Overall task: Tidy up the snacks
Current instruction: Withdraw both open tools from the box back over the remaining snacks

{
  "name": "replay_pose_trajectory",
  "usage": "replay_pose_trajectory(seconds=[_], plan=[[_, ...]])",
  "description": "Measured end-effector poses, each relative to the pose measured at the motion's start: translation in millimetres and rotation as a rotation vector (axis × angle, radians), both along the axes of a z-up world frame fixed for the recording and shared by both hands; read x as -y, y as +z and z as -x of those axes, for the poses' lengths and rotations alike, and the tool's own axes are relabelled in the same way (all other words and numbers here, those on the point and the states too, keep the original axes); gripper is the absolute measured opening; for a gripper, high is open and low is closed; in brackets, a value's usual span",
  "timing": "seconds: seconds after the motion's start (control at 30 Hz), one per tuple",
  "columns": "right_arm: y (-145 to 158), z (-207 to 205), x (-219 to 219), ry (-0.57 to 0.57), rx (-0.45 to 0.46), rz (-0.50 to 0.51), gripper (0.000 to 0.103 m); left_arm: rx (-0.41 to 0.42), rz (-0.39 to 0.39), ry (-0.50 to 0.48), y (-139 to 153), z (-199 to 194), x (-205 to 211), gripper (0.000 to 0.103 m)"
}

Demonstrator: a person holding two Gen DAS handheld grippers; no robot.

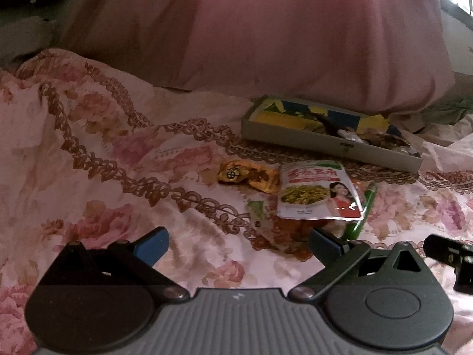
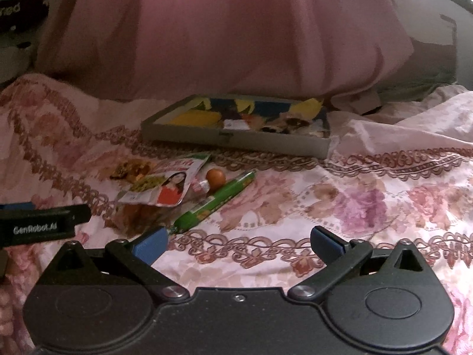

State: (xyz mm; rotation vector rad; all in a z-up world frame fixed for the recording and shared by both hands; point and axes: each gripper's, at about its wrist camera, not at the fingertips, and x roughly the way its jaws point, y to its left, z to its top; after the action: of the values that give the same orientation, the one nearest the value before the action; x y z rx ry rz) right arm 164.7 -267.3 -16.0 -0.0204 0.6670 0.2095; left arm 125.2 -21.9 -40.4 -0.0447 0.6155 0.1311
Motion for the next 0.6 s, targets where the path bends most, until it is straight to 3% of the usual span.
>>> replay_pose_trajectory(seconds=[0.6], plan=[[-12,-13,-20,0.095,-0.028,0.033,0.102,-0.033,0.025,0.06,-7,-22,-21,0.102]])
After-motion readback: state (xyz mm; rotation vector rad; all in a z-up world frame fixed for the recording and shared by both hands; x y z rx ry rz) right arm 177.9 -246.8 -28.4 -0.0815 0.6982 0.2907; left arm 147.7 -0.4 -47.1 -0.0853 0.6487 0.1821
